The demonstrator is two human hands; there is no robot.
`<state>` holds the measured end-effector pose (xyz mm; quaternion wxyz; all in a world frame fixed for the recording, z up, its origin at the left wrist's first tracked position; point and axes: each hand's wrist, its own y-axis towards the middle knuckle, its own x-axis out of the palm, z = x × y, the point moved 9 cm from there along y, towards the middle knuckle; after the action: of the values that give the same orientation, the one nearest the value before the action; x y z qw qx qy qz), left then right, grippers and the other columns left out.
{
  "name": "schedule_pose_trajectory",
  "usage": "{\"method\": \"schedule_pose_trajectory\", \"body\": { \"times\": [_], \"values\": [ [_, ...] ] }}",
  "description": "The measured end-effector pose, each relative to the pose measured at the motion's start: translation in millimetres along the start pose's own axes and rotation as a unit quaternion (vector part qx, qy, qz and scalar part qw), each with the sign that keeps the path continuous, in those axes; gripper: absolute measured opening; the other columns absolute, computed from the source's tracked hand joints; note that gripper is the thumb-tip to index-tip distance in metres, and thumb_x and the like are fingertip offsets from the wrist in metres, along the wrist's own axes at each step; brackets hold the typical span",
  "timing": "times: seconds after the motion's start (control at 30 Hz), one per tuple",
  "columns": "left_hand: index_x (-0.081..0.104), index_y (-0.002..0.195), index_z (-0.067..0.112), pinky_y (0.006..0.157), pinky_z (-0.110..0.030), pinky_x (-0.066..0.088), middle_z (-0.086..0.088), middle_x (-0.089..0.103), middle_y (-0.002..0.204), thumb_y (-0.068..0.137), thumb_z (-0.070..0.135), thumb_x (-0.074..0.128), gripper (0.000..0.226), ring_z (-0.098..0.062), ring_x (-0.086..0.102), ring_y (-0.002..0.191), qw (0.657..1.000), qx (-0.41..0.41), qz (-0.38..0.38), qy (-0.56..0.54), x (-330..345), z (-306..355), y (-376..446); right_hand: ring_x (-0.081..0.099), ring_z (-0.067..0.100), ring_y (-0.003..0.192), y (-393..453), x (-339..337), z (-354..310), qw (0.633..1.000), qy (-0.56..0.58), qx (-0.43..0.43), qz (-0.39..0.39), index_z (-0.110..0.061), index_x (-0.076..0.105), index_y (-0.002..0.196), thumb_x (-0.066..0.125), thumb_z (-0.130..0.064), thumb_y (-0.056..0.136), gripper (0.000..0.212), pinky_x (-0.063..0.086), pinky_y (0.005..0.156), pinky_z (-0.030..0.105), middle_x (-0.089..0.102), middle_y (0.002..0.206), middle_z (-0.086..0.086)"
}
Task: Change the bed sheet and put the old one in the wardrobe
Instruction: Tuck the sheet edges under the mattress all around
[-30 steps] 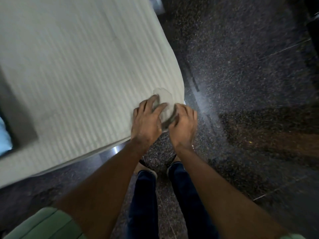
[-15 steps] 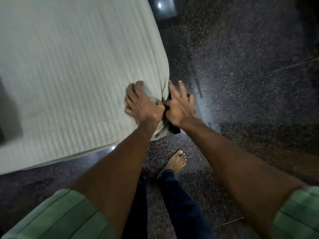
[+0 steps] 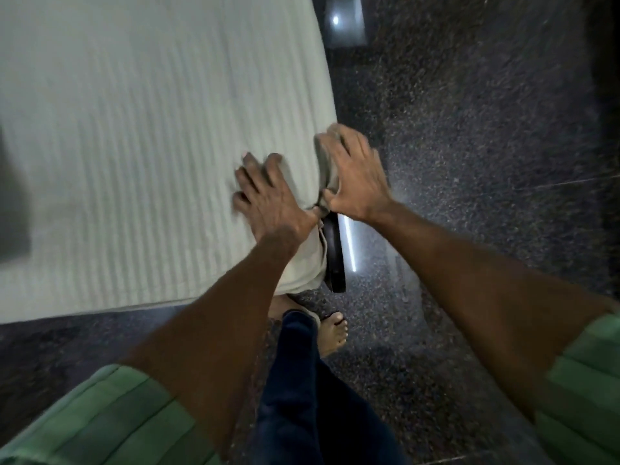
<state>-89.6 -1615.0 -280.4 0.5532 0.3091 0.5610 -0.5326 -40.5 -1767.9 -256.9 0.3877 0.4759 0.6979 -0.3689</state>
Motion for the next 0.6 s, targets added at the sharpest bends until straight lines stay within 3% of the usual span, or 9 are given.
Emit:
{"method": "schedule_pose_trajectory", "body": {
  "times": [0.17,0.3,0.37,0.43,0.53,0.6],
  "values": [
    [0.025,0.15,0.023,0.111,-0.061,0.031,-0.022,0.013,0.167,0.062,0.072,0.07,0.11,-0.045,0.017,0.152,0.999,-0.037,-0.009,-0.02,7,-6,-4,-0.006,0.035,0.157,43,31,1,0.991,-0.042,0.061,-0.11,-0.032,-0.01,0.162,0.09,-0.044,0.052,0.15,0.021,0.118,0.067,-0.011,0.171,0.006],
    [0.019,0.156,0.023,0.117,-0.062,0.022,-0.02,0.003,0.169,0.064,0.064,0.066,0.111,-0.044,0.005,0.155,0.998,-0.02,0.004,-0.061,-4,-4,15,-0.016,0.036,0.156,60,44,10,0.98,-0.049,0.164,-0.106,-0.032,-0.023,0.159,0.087,-0.04,0.056,0.151,0.015,0.12,0.067,-0.025,0.169,0.006],
    [0.013,0.159,0.022,0.12,-0.062,0.019,-0.018,-0.002,0.17,0.064,0.062,0.068,0.116,-0.042,0.001,0.156,0.998,-0.01,0.002,-0.066,-5,-5,29,-0.014,0.036,0.157,70,42,11,0.979,-0.064,0.167,-0.094,-0.032,-0.024,0.159,0.081,-0.034,0.055,0.148,0.016,0.12,0.066,-0.024,0.169,0.007],
    [0.006,0.161,0.022,0.121,-0.064,0.016,-0.017,-0.007,0.17,0.064,0.062,0.07,0.123,-0.042,-0.003,0.157,0.998,-0.012,-0.012,-0.063,0,-10,32,-0.009,0.034,0.158,77,54,9,0.978,-0.064,0.135,-0.148,-0.032,-0.026,0.158,0.083,-0.03,0.057,0.148,0.018,0.121,0.066,-0.02,0.17,0.006],
    [0.004,0.161,0.022,0.121,-0.066,0.011,-0.016,-0.009,0.17,0.067,0.066,0.073,0.126,-0.04,-0.007,0.157,0.996,-0.028,-0.018,-0.08,6,-13,30,0.008,0.033,0.157,80,67,13,0.955,0.136,0.108,-0.241,-0.042,-0.025,0.157,0.086,-0.015,0.058,0.151,0.037,0.117,0.055,-0.01,0.171,-0.001],
    [0.009,0.161,0.021,0.121,-0.067,0.012,-0.014,-0.004,0.171,0.067,0.064,0.077,0.123,-0.039,-0.004,0.157,0.994,-0.052,-0.015,-0.093,4,-8,38,0.03,0.023,0.151,84,58,21,0.912,0.321,0.133,-0.219,-0.041,-0.008,0.163,0.079,0.001,0.064,0.138,0.056,0.097,0.031,0.01,0.17,-0.007]
  ]
}}
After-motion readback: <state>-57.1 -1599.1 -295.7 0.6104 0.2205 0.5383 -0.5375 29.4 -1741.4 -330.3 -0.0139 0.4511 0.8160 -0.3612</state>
